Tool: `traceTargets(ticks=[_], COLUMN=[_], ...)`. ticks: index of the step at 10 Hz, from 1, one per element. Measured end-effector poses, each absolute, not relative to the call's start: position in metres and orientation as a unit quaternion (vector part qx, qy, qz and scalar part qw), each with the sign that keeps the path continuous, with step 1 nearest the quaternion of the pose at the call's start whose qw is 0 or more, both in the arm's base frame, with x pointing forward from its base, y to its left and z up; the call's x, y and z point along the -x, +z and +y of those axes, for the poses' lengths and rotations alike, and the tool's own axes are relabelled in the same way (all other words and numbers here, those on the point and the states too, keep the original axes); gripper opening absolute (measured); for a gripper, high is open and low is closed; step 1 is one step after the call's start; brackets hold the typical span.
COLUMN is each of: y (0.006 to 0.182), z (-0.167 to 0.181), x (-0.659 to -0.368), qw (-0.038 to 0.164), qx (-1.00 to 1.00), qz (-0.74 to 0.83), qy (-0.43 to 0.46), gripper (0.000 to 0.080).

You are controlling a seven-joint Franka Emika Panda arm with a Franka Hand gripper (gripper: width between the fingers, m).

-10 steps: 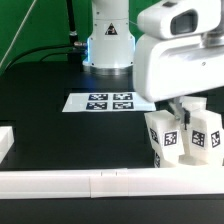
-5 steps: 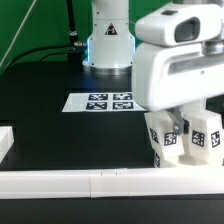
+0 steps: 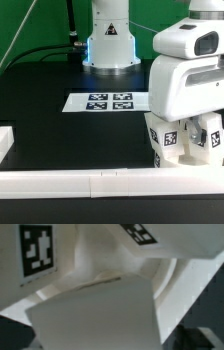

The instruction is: Assemble stool

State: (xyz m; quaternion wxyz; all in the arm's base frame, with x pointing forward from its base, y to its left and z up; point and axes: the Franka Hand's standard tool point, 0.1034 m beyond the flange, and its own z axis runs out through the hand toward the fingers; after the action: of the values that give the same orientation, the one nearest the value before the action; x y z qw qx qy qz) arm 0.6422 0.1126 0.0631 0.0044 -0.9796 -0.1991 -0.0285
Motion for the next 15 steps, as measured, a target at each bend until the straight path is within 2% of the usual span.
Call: traceTargets(ticks=[1,2,6,10,12,15], y=[0.0632,0.0631,0.0623,0.0613,0.062,0.0612], z=[0.1127,0.1127,0.1124,0.1037,0.1037,0.1042], x=[-0.6423,-0.6422,-0.6421,-0.6434,-0.6441,-0.643], qw=[0.006,0.007,0.011,0.055,0.069,0.066], qx=[0.986,0.991,0.999,0.952,0.901,0.853], qz=[-0.163,-0.127,0.018,0.3,0.428,0.518], qy=[-0.028,-0.028,-0.026,-0.009,0.004,0.01], gripper=[0.0453,0.034,0.034,0.034,0.034,0.034])
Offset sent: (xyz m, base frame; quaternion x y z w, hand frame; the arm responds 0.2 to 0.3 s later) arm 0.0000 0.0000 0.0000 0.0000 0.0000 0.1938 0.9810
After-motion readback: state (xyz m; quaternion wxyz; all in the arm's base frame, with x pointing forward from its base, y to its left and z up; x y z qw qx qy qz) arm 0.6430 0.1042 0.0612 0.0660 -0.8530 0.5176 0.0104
